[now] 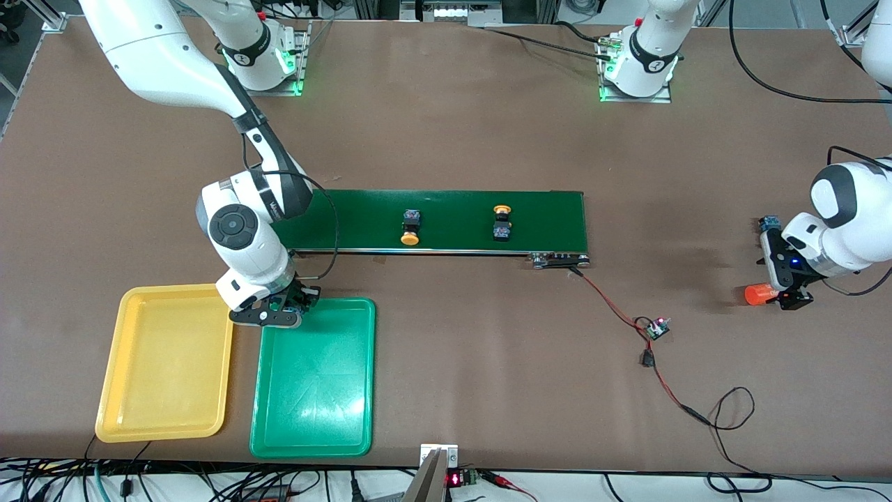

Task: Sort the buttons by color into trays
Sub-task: 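Place the button in the green tray while the left gripper grasps the cylinder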

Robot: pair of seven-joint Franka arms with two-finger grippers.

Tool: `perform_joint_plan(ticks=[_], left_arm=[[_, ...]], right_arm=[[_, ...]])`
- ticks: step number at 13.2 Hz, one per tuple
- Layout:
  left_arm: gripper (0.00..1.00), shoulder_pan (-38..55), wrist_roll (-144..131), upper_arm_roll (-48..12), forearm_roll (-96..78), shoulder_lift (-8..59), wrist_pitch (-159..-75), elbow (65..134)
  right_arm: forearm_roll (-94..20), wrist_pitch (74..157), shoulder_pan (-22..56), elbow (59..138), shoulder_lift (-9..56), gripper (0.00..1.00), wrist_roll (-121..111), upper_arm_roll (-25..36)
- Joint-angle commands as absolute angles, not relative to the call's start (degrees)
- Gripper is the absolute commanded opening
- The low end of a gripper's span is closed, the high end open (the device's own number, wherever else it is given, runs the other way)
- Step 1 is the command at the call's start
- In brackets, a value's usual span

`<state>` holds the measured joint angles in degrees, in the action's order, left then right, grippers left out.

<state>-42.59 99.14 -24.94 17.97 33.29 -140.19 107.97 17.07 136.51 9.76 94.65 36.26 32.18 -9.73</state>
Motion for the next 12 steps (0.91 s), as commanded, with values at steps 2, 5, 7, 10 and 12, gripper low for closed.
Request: perform_joint_plan(ticks=[2, 5, 7, 10, 12], left_arm=[[1.00, -43.06, 101.43, -25.05, 17.84, 37.17, -139.92, 103.63], [1.00, -43.50, 101.43, -24.96, 17.84, 38.32, -139.92, 102.83], [1.00, -44.55, 101.43, -24.96, 17.84, 39.72, -139.92, 101.78], [1.00, -44.91, 101.51, -25.05, 17.75, 40.78, -139.83, 100.91], [1.00, -44.91, 101.51, -25.05, 17.75, 41.13, -139.83, 100.81]], right_arm=[[16.35, 134.82, 9.23, 93.60, 36.21, 0.06, 24.99, -9.76], [16.78, 137.62, 8.53, 93.08, 37.43, 0.06, 20.66, -9.40], [17.58, 142.53, 8.00, 92.55, 39.28, 0.06, 18.82, -9.40], [17.67, 146.86, 7.91, 89.92, 43.75, 0.07, 14.87, -7.56], [17.58, 149.14, 7.56, 88.60, 46.31, 0.13, 14.06, -7.65]])
